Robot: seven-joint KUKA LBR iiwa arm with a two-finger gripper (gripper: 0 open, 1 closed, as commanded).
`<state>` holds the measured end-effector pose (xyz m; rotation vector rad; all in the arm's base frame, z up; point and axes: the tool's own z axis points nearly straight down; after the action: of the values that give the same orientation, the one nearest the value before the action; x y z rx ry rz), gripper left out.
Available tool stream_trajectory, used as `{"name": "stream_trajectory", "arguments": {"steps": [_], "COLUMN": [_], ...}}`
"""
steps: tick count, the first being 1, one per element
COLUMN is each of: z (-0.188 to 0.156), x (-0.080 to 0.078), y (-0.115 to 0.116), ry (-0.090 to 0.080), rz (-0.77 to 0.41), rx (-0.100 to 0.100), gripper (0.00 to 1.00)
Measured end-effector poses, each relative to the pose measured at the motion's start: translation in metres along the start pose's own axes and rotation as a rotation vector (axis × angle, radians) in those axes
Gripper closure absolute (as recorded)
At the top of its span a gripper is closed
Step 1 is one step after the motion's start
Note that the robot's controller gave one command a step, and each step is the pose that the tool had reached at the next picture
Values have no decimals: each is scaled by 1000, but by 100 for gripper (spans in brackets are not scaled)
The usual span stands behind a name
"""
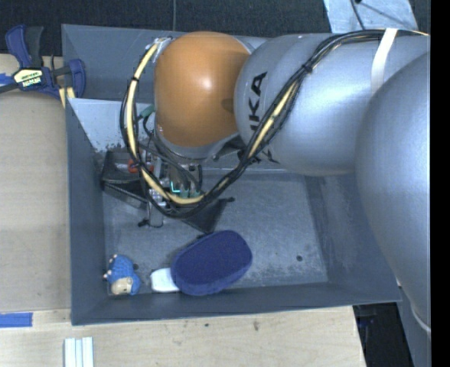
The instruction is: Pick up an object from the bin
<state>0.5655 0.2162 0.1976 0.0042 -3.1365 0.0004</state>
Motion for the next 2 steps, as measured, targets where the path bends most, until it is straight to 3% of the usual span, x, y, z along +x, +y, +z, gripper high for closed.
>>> {"name": "stream_trajectory", "arguments": {"steps": [1, 2], "z": [123, 96], "x": [-51, -45], "y": [-10, 23], "ry": [-24, -9], "rz": [212, 539], "rx": [-9, -5], "gripper": [0, 0]}}
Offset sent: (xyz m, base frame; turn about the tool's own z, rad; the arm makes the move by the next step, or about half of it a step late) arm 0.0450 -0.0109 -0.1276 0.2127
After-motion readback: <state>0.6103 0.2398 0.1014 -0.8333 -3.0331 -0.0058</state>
